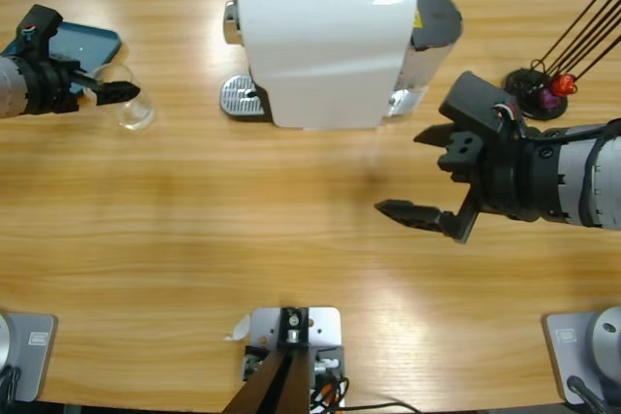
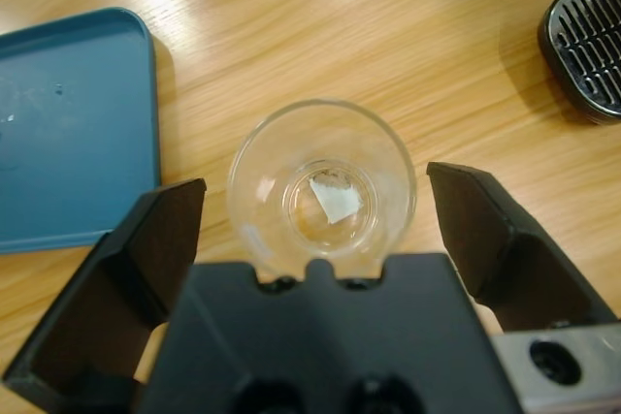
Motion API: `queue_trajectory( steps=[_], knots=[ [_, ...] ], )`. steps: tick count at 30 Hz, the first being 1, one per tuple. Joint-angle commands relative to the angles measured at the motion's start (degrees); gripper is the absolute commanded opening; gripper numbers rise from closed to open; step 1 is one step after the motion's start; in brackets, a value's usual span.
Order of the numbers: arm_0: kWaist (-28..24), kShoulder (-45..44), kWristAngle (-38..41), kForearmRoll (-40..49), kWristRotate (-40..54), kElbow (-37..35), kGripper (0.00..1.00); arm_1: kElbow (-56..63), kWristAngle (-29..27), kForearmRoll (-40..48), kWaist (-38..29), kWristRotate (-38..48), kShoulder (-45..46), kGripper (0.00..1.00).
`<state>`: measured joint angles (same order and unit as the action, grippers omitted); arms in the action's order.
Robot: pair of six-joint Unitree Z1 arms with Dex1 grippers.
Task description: Pour coffee
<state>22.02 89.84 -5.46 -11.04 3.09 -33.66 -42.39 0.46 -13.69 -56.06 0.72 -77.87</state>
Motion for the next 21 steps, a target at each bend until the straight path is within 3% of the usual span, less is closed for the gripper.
queue_trajectory(
  steps=[1,10,16,21],
  knots=[
    [-0.7,6.1,1.1,-2.0,0.5,-0.8,0.989,1.9,-0.2,2.2,-0.7,1.1,-3.5,1.000],
    [-0.3,2.7,1.2,-6.1,0.3,3.9,0.987,2.1,0.3,4.4,-0.7,1.5,-6.2,1.000],
    [0.0,4.4,1.1,-18.6,-1.4,10.7,0.991,2.3,0.3,4.5,-0.7,1.7,-6.0,1.000],
    [-0.1,7.2,1.1,-23.7,-2.0,12.2,0.979,2.4,0.4,4.6,-0.7,1.7,-6.3,1.000]
  ],
)
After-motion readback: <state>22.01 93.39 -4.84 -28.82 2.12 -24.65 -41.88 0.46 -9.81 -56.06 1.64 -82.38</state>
